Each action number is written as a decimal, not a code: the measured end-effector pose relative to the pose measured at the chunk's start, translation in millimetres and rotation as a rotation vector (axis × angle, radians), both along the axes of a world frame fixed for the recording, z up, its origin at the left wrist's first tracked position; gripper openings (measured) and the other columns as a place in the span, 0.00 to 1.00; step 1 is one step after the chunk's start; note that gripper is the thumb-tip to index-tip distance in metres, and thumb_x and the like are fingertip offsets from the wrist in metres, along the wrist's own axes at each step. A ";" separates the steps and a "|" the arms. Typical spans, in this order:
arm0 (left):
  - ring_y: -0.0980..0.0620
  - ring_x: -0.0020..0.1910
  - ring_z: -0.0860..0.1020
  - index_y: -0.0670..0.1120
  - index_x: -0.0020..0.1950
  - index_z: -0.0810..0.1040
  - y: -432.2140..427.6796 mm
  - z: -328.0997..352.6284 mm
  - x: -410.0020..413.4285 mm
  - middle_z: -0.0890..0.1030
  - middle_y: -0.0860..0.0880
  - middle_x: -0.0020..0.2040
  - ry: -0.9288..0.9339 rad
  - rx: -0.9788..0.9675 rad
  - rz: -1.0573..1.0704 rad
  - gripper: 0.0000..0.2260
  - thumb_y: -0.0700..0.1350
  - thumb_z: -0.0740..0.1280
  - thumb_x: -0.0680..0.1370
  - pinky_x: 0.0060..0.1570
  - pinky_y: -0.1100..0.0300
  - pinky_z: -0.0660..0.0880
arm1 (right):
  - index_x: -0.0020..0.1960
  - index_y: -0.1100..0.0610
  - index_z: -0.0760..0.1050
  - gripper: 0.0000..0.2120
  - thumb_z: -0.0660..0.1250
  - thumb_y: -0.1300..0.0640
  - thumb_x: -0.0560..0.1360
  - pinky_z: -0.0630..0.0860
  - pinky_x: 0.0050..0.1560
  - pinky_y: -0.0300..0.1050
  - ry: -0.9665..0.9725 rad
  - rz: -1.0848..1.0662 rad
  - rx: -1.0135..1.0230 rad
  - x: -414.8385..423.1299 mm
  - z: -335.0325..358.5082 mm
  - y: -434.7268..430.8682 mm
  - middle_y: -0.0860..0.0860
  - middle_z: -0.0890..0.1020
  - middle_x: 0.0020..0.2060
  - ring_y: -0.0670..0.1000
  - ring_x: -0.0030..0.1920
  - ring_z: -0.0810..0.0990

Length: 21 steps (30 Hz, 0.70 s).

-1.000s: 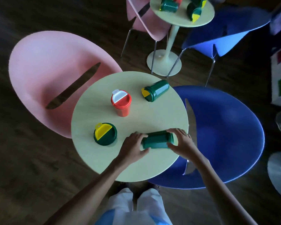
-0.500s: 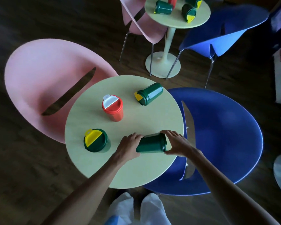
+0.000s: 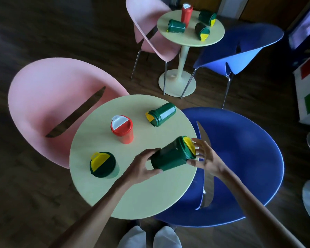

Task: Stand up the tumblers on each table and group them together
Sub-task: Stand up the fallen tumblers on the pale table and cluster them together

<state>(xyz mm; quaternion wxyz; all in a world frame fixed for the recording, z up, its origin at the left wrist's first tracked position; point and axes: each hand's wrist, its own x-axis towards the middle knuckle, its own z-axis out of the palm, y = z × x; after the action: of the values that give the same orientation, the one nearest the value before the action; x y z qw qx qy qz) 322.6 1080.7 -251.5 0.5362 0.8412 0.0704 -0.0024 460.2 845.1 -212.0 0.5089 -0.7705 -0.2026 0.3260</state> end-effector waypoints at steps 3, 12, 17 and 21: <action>0.58 0.59 0.78 0.49 0.66 0.73 -11.5 -0.3 0.6 0.79 0.53 0.60 0.003 -0.127 0.067 0.30 0.38 0.77 0.66 0.59 0.68 0.72 | 0.63 0.50 0.69 0.44 0.83 0.47 0.51 0.79 0.49 0.42 0.142 -0.107 0.154 -4.9 8.0 4.1 0.53 0.79 0.56 0.49 0.53 0.81; 0.63 0.60 0.76 0.50 0.64 0.73 -18.9 -24.9 -5.0 0.79 0.57 0.59 0.128 -0.190 0.121 0.29 0.41 0.78 0.66 0.61 0.65 0.71 | 0.65 0.52 0.69 0.40 0.80 0.52 0.56 0.79 0.49 0.42 0.158 -0.180 0.194 -22.1 -3.7 23.5 0.51 0.77 0.61 0.52 0.60 0.78; 0.72 0.57 0.72 0.54 0.62 0.74 -5.0 -34.2 -0.8 0.78 0.61 0.58 0.262 -0.059 0.033 0.25 0.46 0.76 0.68 0.55 0.65 0.70 | 0.62 0.44 0.68 0.37 0.80 0.55 0.57 0.79 0.58 0.50 0.085 -0.093 0.071 -31.4 -17.2 32.5 0.46 0.75 0.61 0.49 0.61 0.76; 0.69 0.54 0.76 0.55 0.59 0.73 -1.7 -39.1 2.4 0.80 0.61 0.53 0.266 -0.037 0.055 0.23 0.45 0.77 0.67 0.49 0.70 0.70 | 0.64 0.43 0.65 0.38 0.79 0.57 0.60 0.77 0.61 0.50 0.049 -0.053 0.047 -36.9 -27.0 36.2 0.42 0.73 0.62 0.47 0.64 0.74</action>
<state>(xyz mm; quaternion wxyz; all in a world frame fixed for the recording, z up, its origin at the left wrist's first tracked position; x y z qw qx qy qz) 324.9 1079.1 -290.6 0.5373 0.8212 0.1640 -0.1002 423.2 881.2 -239.0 0.5402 -0.7553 -0.1770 0.3263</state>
